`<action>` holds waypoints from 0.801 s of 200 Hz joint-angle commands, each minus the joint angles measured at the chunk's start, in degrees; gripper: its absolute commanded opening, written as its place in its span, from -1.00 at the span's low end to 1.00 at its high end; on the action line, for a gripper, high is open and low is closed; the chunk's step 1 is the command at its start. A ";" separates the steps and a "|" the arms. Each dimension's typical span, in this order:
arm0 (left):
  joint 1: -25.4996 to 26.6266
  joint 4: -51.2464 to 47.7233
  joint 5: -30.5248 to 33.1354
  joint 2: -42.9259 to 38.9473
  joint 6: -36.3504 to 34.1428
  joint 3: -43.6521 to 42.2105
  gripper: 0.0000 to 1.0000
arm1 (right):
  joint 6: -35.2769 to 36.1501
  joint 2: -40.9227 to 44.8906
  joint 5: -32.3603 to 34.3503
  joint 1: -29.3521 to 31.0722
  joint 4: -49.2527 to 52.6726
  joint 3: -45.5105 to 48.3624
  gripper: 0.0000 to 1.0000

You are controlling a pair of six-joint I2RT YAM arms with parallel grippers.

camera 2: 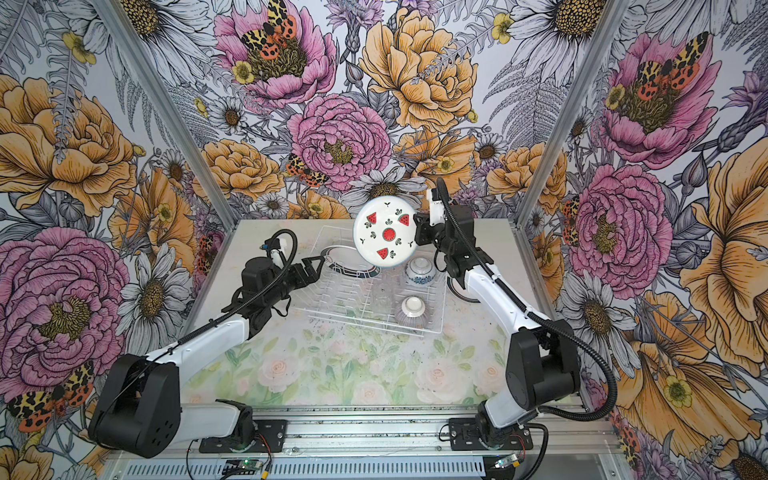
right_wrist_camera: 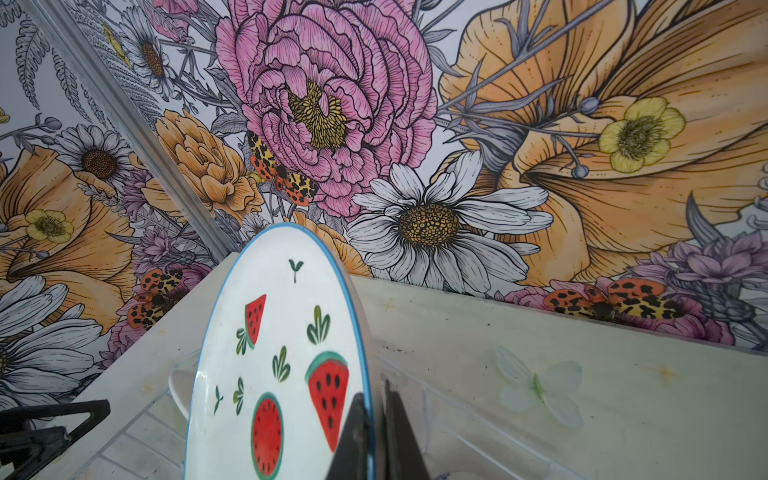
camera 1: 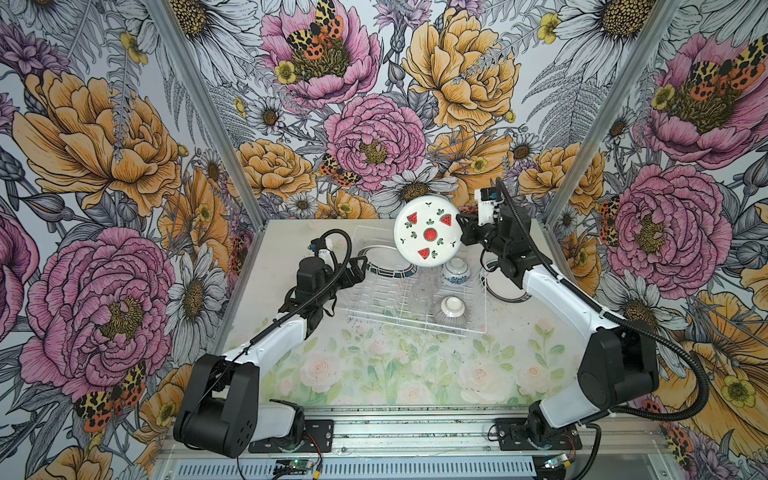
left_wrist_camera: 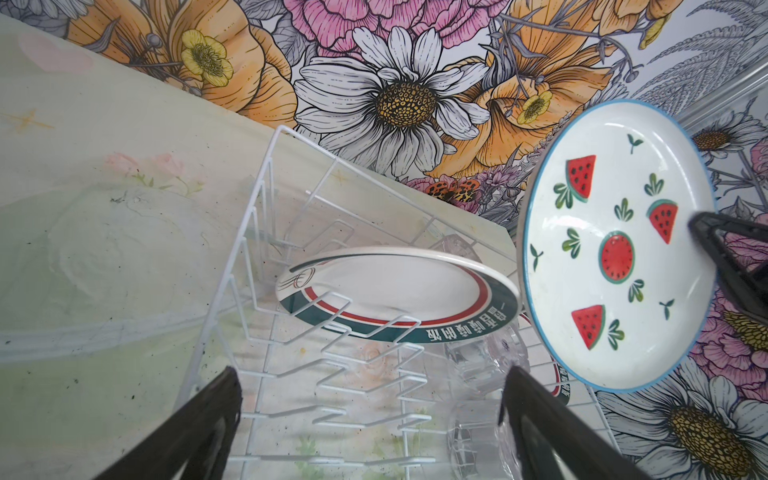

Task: Unload the mixed dishes from the dish rack
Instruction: 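Lift the watermelon plate up out of the rack with the right gripper, then carry the watermelon plate beside the rack and lower it flat onto the table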

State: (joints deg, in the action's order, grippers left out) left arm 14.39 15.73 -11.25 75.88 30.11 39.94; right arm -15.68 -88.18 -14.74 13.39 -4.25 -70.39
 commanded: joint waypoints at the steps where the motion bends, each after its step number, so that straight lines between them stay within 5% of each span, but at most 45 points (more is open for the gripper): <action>1: 0.00 1.68 -1.15 0.51 0.13 -0.04 0.97 | -6.15 4.83 -1.72 -1.57 -9.80 -0.08 -1.00; 160: 0.12 5.70 -3.80 1.63 1.20 -1.01 0.97 | -22.49 17.71 -0.79 -19.02 -15.07 17.63 -1.00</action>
State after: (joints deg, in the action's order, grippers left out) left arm 14.39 18.85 -13.15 77.36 30.70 39.68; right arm -33.36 -75.11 -15.44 -3.70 -11.68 -53.71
